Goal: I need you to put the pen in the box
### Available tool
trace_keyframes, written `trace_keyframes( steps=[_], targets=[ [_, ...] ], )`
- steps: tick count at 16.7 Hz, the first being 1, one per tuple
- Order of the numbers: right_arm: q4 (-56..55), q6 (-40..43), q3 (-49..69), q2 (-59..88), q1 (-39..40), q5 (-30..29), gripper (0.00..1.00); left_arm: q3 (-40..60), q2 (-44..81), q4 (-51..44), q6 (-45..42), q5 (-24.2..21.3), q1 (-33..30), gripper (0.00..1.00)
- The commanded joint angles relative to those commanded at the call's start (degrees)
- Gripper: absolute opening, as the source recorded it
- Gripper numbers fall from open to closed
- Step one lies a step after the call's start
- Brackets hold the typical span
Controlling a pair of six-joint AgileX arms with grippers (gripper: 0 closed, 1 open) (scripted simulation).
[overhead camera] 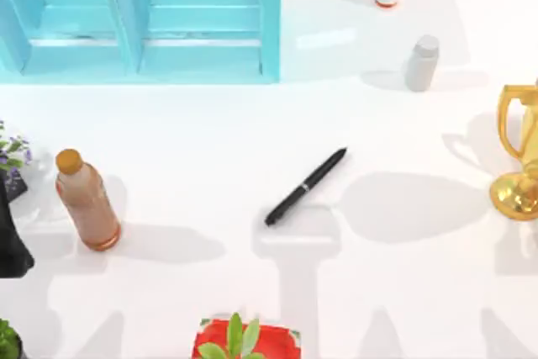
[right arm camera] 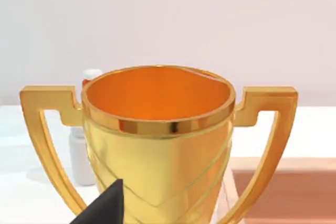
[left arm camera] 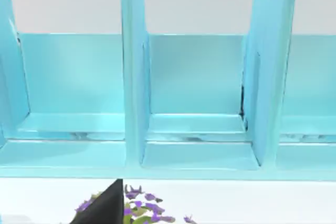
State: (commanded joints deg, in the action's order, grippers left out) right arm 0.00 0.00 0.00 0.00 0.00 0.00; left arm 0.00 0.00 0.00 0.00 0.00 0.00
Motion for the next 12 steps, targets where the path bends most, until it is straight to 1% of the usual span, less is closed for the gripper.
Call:
trace_keyframes(
  steps=[3, 6, 9, 12],
  targets=[
    [0.24, -0.53, 0.47, 0.58, 0.52, 0.09, 1.0, 0.0, 0.0, 0.0, 0.0, 0.0, 0.0, 1.0],
    [2.21, -5.58, 4.6, 5.86, 4.54, 0.53, 1.0, 0.0, 0.0, 0.0, 0.0, 0.0, 0.0, 1.0],
    [5.3, -15.12, 12.2, 16.46, 10.63, 1.06, 1.0, 0.0, 0.0, 0.0, 0.0, 0.0, 0.0, 1.0],
    [8.55, -27.51, 22.51, 31.21, 17.14, 1.7, 1.0, 0.0, 0.0, 0.0, 0.0, 0.0, 0.0, 1.0]
  ],
)
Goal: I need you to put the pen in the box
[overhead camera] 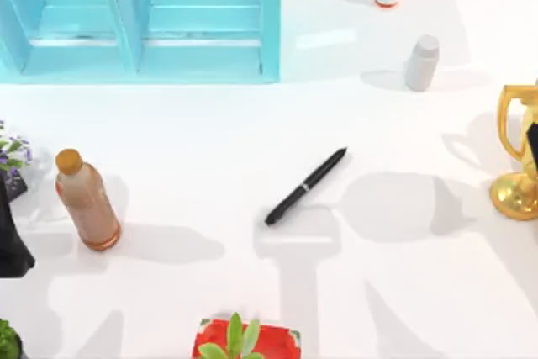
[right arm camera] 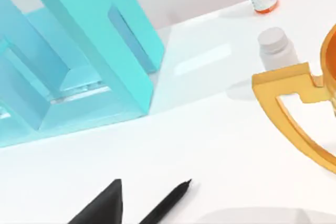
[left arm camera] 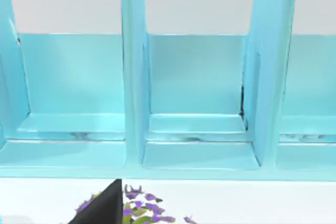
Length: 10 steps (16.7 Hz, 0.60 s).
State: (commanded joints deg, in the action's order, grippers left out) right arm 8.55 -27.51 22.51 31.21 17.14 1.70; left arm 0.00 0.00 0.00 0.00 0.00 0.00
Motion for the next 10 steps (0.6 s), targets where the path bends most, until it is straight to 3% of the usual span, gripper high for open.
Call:
trace_keyframes(
  steps=[10],
  targets=[
    [10.39, -39.41, 36.8, 56.79, 13.62, 3.73, 1.0, 0.0, 0.0, 0.0, 0.0, 0.0, 0.0, 1.0]
  ],
)
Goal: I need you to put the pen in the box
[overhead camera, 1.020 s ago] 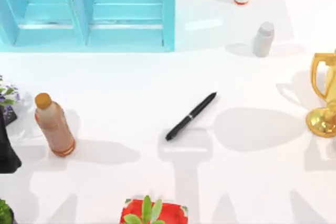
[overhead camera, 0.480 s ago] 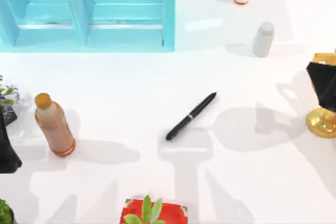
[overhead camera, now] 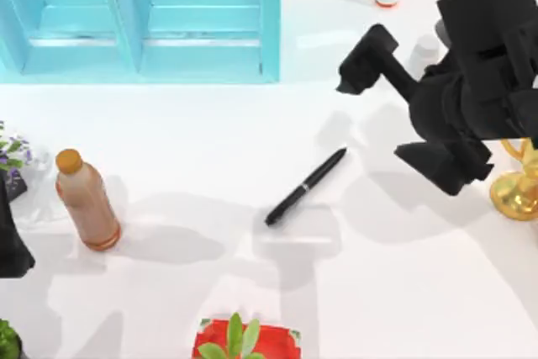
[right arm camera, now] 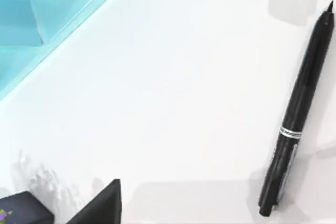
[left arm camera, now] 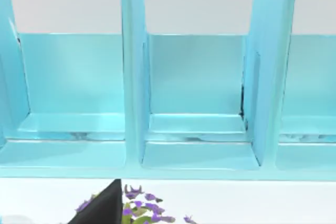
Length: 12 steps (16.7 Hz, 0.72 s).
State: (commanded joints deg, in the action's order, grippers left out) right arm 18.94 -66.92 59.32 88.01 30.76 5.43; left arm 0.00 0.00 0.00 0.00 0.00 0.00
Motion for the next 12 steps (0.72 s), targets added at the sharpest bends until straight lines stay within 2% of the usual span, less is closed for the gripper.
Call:
trace_keyframes(
  steps=[5, 12],
  targets=[
    [5.27, -9.07, 8.87, 16.46, 1.06, 1.24, 1.0, 0.0, 0.0, 0.0, 0.0, 0.0, 0.0, 1.0],
    [6.32, -9.97, 9.94, 18.95, 0.78, 1.37, 1.0, 0.0, 0.0, 0.0, 0.0, 0.0, 0.0, 1.0]
  ],
)
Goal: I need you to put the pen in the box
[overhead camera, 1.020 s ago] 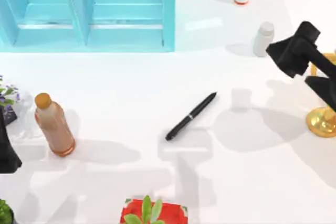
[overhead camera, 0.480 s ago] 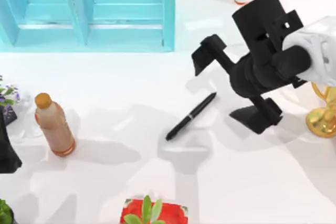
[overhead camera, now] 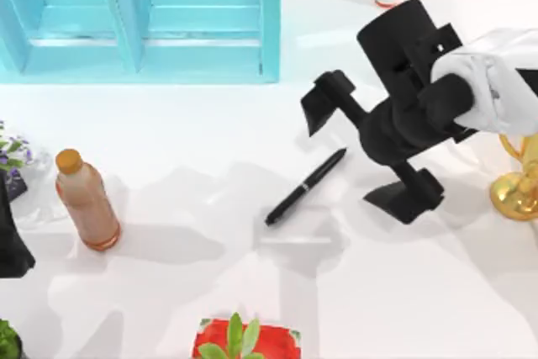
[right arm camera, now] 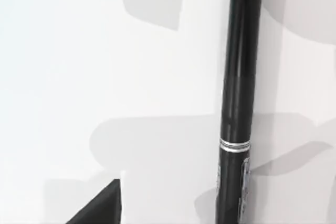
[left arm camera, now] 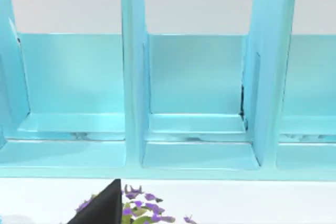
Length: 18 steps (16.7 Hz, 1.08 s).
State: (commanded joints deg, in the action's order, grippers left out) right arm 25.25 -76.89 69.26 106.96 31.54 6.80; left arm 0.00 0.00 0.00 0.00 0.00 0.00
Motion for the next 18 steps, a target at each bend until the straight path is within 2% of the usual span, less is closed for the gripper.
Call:
trace_keyframes(
  steps=[10, 15, 18],
  targets=[
    [-12.52, -1.61, 4.71, 17.22, 1.74, -0.84, 1.0, 0.0, 0.0, 0.0, 0.0, 0.0, 0.0, 1.0],
    [-13.6, -1.72, 5.04, 18.49, 1.86, -0.92, 1.0, 0.0, 0.0, 0.0, 0.0, 0.0, 0.0, 1.0],
    [-13.6, -1.72, 5.04, 18.49, 1.86, -0.92, 0.77, 0.0, 0.0, 0.0, 0.0, 0.0, 0.0, 1.0]
  ],
)
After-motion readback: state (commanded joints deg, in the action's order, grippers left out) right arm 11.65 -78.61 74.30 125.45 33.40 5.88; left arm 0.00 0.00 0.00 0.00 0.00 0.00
